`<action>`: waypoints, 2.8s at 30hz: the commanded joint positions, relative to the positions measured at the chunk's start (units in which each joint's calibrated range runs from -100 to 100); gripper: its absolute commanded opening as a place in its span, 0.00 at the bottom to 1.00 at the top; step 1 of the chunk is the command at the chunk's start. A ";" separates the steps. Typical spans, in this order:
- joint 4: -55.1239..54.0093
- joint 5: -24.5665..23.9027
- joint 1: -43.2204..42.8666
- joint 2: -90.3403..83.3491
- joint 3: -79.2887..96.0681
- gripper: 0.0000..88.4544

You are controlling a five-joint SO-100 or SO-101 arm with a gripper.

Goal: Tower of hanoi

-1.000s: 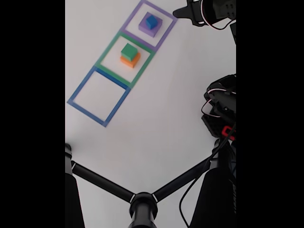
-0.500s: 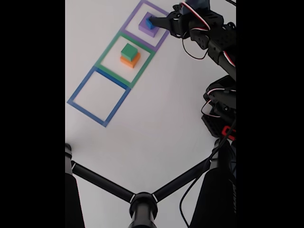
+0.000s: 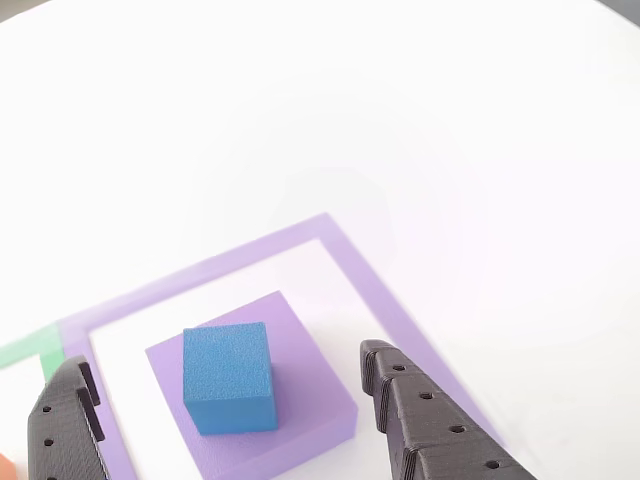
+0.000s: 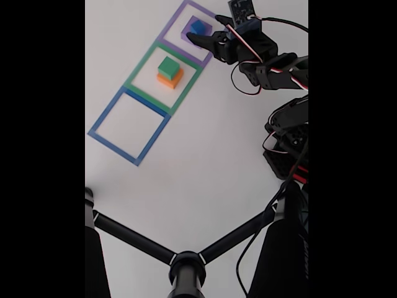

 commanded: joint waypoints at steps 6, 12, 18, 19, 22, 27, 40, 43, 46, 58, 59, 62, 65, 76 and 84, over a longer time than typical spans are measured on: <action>-10.43 0.00 -1.00 9.80 -5.11 0.35; -12.54 0.00 -1.29 13.03 -5.65 0.34; -14.88 0.00 -2.05 15.45 -5.83 0.33; -14.96 0.00 -2.15 15.70 -5.83 0.33; -15.05 0.00 -2.34 16.26 -6.02 0.32; -15.94 0.00 -2.82 17.63 -6.56 0.28; -16.10 0.00 -2.92 19.98 -8.65 0.21; -16.10 0.00 -3.20 19.98 -8.56 0.17; -16.10 0.00 -3.40 19.98 -8.47 0.14; -16.10 0.00 -4.16 20.06 -8.47 0.04; -16.26 0.00 -4.35 20.06 -8.56 0.04; -16.18 0.00 -4.83 19.49 -8.74 0.04; -14.24 0.00 -5.31 17.15 -8.56 0.05; 25.12 0.00 -6.56 -14.42 -8.56 0.04; 67.38 0.00 -10.97 -35.01 -21.47 0.04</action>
